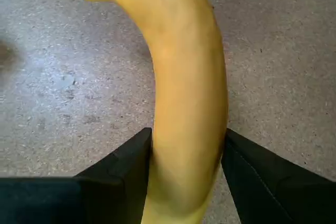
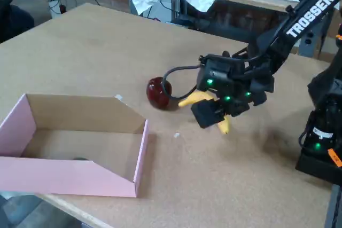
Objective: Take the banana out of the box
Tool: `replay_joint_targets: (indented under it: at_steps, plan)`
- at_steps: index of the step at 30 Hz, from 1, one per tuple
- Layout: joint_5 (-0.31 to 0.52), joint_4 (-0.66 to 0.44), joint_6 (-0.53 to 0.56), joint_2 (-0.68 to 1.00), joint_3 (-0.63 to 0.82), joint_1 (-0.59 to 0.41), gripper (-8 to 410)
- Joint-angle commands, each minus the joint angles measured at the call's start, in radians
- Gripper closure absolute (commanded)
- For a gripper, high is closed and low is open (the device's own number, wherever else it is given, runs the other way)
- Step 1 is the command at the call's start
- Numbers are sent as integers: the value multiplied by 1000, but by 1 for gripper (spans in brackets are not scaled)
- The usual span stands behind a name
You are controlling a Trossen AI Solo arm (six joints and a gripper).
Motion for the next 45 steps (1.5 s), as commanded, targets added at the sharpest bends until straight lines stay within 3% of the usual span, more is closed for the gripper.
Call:
replay_joint_targets:
  at_steps: [1, 7, 11, 29, 45]
  plan:
    - [-54, 10, -24, 1, 10, 0, 344]
    - [-51, 16, -19, 1, 10, 0, 268]
    - [-51, 19, -16, 1, 10, 0, 242]
    - [-57, 31, -73, 1, 10, 0, 183]
    - [-21, 34, -126, 1, 80, 0, 182]
